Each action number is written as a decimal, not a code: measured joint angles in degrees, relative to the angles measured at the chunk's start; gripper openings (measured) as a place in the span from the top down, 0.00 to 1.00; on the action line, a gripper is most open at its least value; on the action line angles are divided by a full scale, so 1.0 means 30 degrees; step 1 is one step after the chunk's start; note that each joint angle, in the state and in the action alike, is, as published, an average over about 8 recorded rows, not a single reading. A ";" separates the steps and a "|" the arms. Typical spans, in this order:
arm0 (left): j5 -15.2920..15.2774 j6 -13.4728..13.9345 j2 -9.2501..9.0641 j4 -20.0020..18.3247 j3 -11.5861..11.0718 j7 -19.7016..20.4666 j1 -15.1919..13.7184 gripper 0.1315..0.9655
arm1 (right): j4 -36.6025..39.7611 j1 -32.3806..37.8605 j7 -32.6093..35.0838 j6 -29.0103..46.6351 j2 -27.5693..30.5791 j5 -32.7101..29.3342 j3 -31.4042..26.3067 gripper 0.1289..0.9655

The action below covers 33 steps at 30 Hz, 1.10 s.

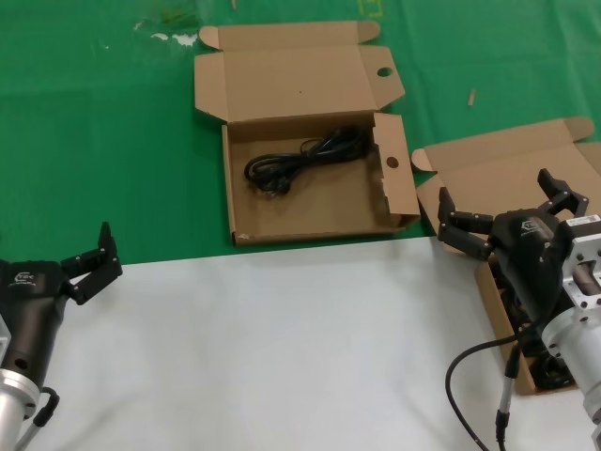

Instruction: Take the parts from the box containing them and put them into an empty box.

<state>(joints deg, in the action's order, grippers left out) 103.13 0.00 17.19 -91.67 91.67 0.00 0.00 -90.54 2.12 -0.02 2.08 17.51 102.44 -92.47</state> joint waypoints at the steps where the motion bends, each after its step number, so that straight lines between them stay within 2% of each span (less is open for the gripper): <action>1: 0.0000 0.0000 0.0000 0.0000 0.0000 0.0000 0.0000 0.00 | 0.0000 0.0000 0.0000 0.0000 0.0000 0.0000 0.0000 0.00; 33: 0.0000 0.0000 0.0000 0.0000 0.0000 0.0000 0.0000 0.00 | 0.0000 0.0000 0.0000 0.0000 0.0000 0.0000 0.0000 0.00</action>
<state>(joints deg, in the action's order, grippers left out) 103.13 0.00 17.19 -91.67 91.67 0.00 0.00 -90.54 2.12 -0.02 2.08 17.51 102.44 -92.47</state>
